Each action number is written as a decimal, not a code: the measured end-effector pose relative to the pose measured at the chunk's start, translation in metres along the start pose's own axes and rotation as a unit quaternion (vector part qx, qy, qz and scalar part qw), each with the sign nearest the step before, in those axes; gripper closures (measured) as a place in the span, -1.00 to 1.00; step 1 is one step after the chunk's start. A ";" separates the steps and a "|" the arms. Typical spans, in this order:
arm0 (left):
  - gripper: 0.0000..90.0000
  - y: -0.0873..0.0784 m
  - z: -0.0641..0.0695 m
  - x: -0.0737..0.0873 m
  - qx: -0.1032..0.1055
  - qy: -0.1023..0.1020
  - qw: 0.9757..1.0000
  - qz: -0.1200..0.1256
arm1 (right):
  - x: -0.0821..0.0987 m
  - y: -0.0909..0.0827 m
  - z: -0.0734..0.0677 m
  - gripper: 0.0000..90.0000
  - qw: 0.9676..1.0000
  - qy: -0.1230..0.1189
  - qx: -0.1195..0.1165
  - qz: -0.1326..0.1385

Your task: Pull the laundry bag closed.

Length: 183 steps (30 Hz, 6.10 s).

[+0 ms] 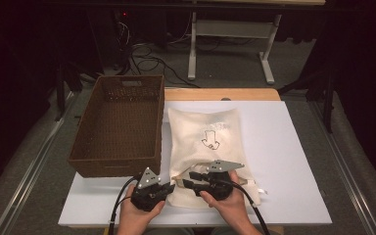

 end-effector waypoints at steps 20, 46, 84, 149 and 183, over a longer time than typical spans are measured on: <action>0.88 0.000 0.001 0.002 -0.009 0.019 1.000 -0.002 | -0.010 0.026 0.007 0.45 0.992 0.115 -0.058 -0.010; 0.86 0.007 -0.001 0.007 -0.023 0.034 0.999 -0.023 | -0.010 0.033 0.005 0.81 0.981 0.158 -0.102 -0.044; 0.94 -0.002 -0.020 -0.008 0.009 -0.020 1.000 0.003 | -0.006 0.034 -0.004 0.96 0.995 0.085 -0.011 -0.060; 0.93 0.002 -0.015 -0.001 -0.001 0.006 1.000 -0.007 | 0.044 -0.066 0.043 0.96 0.991 0.066 0.097 -0.070; 0.93 0.003 -0.016 0.000 -0.001 -0.009 1.000 -0.007 | 0.077 -0.145 0.082 0.96 0.981 0.095 0.158 -0.061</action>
Point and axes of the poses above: each handheld gripper's, and its own axes: y roughly forward along the jaws, x roughly out of its underside, z roughly to its right, the point moved 1 cm from there along y, roughly forward along the jaws, and after that the axes turned 13 degrees about -y, right-handed, at the moved point
